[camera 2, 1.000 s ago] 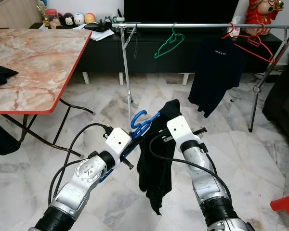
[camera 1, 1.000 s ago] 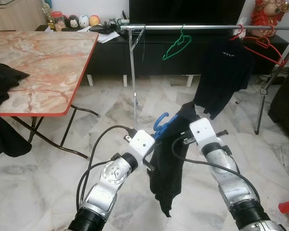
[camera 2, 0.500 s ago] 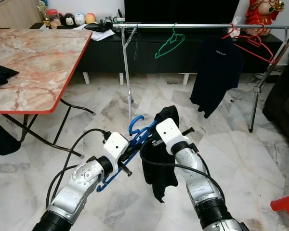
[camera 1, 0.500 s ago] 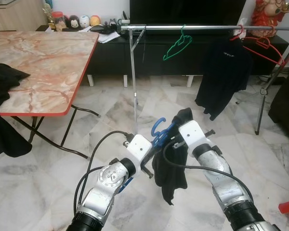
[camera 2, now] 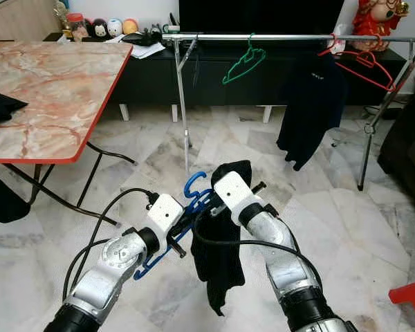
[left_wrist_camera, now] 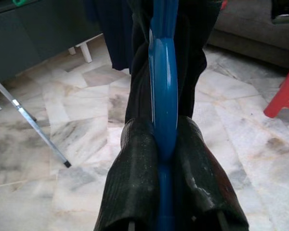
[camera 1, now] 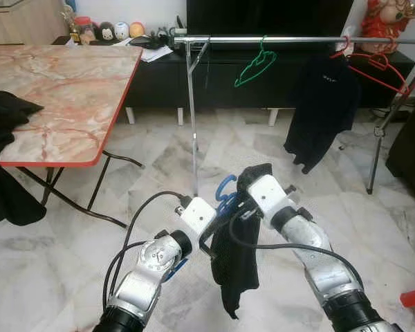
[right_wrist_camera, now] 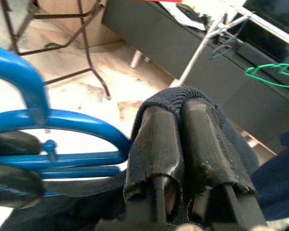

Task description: Hang hanger

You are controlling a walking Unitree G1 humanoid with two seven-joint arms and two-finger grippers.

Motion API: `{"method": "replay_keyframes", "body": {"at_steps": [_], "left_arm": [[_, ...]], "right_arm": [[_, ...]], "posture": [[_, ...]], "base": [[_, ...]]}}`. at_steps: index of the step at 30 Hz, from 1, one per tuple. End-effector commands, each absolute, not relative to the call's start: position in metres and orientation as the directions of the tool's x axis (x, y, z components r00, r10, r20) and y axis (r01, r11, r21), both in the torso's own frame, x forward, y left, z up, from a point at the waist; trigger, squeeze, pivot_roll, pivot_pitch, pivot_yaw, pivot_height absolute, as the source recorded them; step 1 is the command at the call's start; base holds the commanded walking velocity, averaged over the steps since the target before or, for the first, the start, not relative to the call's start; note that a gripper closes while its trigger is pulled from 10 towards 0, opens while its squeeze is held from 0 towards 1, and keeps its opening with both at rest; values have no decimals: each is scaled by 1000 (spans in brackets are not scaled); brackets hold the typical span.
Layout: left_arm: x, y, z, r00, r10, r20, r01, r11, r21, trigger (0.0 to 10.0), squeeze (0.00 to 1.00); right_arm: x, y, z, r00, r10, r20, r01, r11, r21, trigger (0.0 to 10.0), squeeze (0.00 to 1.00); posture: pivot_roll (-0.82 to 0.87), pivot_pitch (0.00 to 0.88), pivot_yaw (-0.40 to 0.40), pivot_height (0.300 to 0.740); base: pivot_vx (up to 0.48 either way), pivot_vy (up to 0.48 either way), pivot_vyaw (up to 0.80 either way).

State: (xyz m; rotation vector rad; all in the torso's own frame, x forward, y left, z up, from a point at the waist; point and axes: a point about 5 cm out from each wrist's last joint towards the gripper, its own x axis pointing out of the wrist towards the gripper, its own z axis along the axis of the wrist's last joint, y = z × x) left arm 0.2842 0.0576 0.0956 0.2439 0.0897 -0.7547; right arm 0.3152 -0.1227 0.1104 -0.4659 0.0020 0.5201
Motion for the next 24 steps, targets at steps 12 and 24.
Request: {"method": "replay_keyframes", "body": {"at_steps": [12, 24], "left_arm": [[286, 40, 103, 723, -681, -117, 690, 702, 177, 10000, 0], [302, 51, 139, 806, -581, 116, 578, 814, 57, 10000, 0]], "right_arm": [[295, -104, 102, 749, 616, -246, -654, 624, -427, 0, 0], [291, -108, 99, 747, 608, -269, -660, 632, -406, 0, 0]], "posture": [[-7, 0, -16, 740], [-10, 0, -20, 740]], "base": [[0, 0, 0], [0, 0, 0]]}}
